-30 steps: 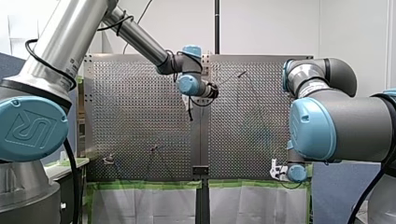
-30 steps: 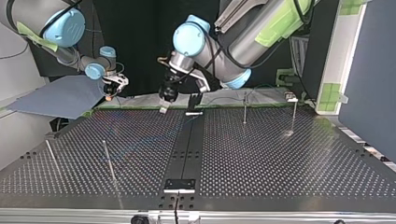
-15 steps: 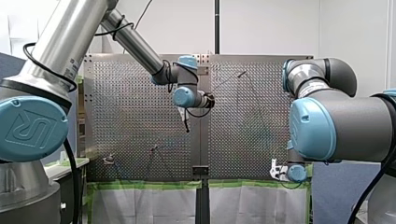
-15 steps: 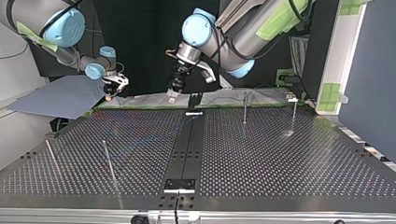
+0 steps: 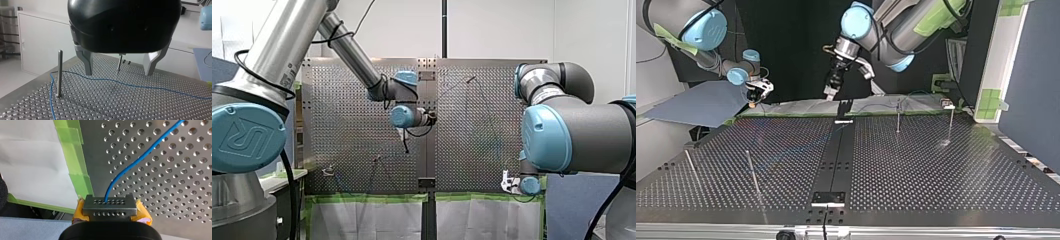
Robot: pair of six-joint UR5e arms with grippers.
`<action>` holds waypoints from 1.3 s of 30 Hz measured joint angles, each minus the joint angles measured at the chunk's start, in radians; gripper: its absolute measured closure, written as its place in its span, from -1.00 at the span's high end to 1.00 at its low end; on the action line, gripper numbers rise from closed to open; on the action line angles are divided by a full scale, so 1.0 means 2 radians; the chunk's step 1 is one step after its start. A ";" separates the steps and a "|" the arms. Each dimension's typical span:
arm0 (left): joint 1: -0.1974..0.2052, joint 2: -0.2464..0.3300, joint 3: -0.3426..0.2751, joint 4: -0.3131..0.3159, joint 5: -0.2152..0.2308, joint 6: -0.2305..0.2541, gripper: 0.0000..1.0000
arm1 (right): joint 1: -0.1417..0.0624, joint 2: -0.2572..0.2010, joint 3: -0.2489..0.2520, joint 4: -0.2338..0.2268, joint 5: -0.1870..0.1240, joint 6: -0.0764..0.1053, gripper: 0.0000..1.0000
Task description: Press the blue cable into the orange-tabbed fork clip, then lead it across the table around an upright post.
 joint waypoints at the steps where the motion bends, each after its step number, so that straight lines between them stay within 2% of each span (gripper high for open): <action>1: 0.001 0.000 -0.006 0.006 0.000 -0.002 1.00 | 0.000 0.000 0.000 0.000 0.000 0.000 -1.00; 11: 0.009 0.001 -0.056 0.051 0.000 -0.013 1.00 | -0.002 0.000 0.000 0.003 -0.001 -0.001 -1.00; 15: 0.013 0.000 -0.073 0.050 -0.001 -0.012 1.00 | -0.002 0.000 -0.001 0.003 -0.001 -0.003 -1.00; 21: 0.022 0.000 -0.098 0.029 -0.019 -0.006 1.00 | -0.001 0.000 -0.001 0.005 -0.002 -0.007 -1.00; 25: 0.027 0.000 -0.117 0.014 -0.037 0.005 1.00 | 0.000 0.000 -0.001 0.006 -0.002 -0.009 -1.00; 30: 0.031 0.000 -0.140 0.011 -0.054 0.016 1.00 | 0.000 0.000 -0.002 0.006 -0.002 -0.010 -1.00; 39: 0.038 0.000 -0.183 0.046 -0.073 0.052 1.00 | 0.002 0.000 -0.002 0.009 -0.002 -0.012 -1.00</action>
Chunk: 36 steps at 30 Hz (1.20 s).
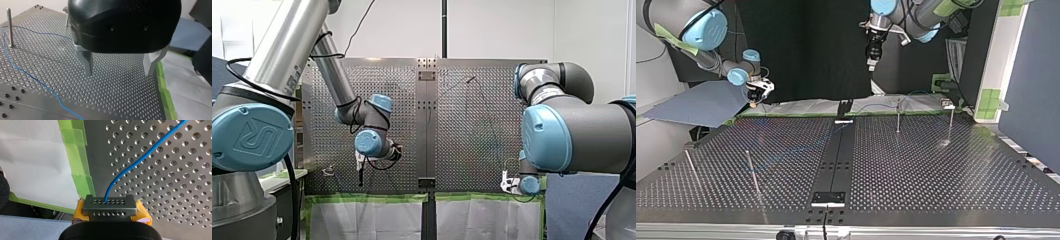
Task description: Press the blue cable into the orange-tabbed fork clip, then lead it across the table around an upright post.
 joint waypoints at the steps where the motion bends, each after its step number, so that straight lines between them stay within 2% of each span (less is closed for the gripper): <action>1: 0.001 0.000 -0.004 0.006 -0.004 0.006 1.00 | 0.000 0.000 0.000 0.001 0.000 0.000 -1.00; 5: 0.004 0.000 -0.010 0.026 -0.010 0.019 1.00 | -0.001 0.000 0.000 0.003 0.000 0.001 -1.00; 14: 0.009 0.000 -0.011 0.064 -0.012 0.030 1.00 | -0.001 0.000 0.000 0.004 0.001 -0.001 -1.00; 20: 0.012 0.000 -0.013 0.058 -0.015 0.039 1.00 | 0.001 0.000 0.000 0.005 0.001 -0.005 -1.00; 29: 0.018 0.000 -0.034 0.051 -0.043 0.053 1.00 | 0.003 0.000 0.000 0.011 0.002 -0.013 -1.00; 36: 0.021 0.000 -0.037 0.056 -0.041 0.056 1.00 | 0.006 0.000 0.000 0.012 0.002 -0.015 -1.00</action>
